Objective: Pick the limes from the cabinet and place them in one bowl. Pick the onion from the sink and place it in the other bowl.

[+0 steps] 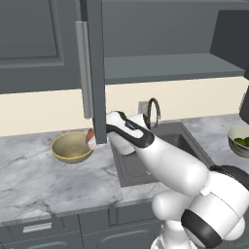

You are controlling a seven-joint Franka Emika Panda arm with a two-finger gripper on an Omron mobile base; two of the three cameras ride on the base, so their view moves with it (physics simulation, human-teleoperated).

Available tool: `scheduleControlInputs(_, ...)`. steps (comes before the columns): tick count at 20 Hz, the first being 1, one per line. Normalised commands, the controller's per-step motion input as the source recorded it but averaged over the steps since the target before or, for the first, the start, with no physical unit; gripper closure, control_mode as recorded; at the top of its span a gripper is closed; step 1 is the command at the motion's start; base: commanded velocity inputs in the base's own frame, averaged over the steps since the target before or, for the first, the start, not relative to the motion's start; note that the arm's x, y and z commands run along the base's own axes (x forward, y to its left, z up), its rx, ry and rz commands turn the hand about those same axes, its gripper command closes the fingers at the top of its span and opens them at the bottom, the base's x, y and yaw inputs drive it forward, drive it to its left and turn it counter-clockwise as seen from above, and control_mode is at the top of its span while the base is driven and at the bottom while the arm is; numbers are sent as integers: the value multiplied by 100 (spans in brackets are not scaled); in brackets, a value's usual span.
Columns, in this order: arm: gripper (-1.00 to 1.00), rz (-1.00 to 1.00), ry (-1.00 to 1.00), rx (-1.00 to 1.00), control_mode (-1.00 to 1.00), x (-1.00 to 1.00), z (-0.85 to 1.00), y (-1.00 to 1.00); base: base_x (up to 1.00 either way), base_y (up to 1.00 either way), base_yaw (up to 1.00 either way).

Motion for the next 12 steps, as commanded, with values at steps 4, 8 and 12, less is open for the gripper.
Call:
scheduleControlInputs(4, 100, 2, 0, -4, -100, 8, -12, 16, 0, 0, 0)
scheduleControlInputs(8, 100, 2, 0, -5, -100, 13, -12, 16, 0, 0, 0)
scheduleControlInputs(12, 100, 2, 0, -3, -100, 15, -14, 13, 0, 0, 0)
